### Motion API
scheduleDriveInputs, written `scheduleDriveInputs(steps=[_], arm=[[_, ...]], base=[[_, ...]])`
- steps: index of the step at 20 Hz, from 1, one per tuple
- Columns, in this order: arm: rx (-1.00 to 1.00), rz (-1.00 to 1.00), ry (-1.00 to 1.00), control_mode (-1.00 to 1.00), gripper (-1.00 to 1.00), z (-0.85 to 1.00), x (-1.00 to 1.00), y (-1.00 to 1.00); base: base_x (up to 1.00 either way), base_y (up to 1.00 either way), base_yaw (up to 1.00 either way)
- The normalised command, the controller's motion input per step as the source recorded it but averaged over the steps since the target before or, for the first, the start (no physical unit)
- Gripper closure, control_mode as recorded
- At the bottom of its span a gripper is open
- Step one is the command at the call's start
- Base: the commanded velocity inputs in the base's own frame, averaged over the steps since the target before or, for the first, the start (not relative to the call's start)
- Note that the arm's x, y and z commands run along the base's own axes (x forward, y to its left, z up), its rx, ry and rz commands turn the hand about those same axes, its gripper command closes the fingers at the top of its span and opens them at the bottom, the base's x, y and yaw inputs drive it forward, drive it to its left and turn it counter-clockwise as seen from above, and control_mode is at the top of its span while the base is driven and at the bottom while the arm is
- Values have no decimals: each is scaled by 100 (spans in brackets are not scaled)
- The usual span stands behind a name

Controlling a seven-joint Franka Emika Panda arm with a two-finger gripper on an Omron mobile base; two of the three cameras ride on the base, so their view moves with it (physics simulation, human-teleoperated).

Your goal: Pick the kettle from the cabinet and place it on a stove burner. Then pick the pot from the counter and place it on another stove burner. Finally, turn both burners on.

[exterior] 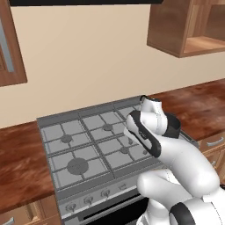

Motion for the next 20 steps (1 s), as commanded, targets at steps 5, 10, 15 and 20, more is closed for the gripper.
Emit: scheduleDriveInputs(steps=[5, 10, 15, 20], arm=[[0, 0, 0, 100, -100, 0, 0, 0], [0, 0, 0, 100, -100, 0, 0, 0], [0, 0, 0, 100, -100, 0, 0, 0], [0, 0, 0, -100, -100, 0, 3, 0]], base=[[36, -3, 0], [30, 0, 0], [17, 0, 0], [13, 0, 0]])
